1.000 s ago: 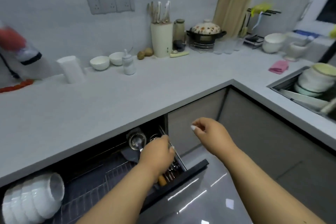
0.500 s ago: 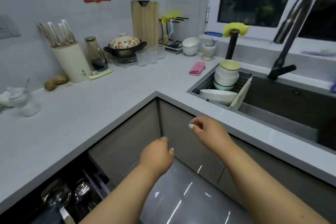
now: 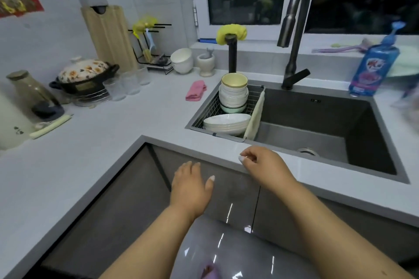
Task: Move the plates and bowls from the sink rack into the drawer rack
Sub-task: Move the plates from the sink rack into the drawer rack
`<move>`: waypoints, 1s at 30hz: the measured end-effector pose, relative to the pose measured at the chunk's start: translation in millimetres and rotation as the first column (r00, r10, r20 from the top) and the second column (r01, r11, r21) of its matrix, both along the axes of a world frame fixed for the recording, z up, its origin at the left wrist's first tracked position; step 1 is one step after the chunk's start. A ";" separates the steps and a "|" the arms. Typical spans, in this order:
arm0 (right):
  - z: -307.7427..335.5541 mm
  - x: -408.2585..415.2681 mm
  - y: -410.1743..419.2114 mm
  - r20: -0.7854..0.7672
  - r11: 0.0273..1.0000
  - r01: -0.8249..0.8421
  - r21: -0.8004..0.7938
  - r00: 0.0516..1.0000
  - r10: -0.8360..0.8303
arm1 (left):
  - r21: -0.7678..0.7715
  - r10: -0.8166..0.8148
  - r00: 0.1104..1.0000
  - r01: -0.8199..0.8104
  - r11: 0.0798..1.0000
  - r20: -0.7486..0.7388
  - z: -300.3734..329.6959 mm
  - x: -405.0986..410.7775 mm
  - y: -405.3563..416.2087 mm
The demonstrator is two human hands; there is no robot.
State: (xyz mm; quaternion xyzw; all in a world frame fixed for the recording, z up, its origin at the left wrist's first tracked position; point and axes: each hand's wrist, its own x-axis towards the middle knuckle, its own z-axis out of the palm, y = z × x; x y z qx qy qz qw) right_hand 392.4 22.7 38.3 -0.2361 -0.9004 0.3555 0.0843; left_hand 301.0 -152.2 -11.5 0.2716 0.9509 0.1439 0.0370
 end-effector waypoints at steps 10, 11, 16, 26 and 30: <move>-16.5 -86.4 56.0 0.026 0.991 0.131 0.013 0.991 -0.132 | -0.090 -0.027 0.991 0.039 0.995 0.130 -15.3 -106.7 62.0; -19.5 -101.0 61.0 0.015 0.990 0.143 0.012 0.990 -0.143 | -0.120 -0.033 0.990 0.050 0.991 0.139 -17.6 -119.2 66.3; -46.8 -174.5 81.5 0.025 0.986 0.152 0.065 0.988 -0.154 | -0.221 -0.083 0.985 0.115 0.968 0.149 -36.8 -179.0 91.9; -88.2 -223.4 113.1 0.287 0.932 -0.076 0.355 0.958 -0.031 | -0.265 -0.140 0.988 0.151 0.952 0.060 -69.8 -193.9 114.1; -93.7 -231.4 122.9 0.269 0.934 -0.157 0.321 0.961 0.069 | -0.249 -0.140 0.989 0.147 0.957 0.044 -71.5 -194.6 114.0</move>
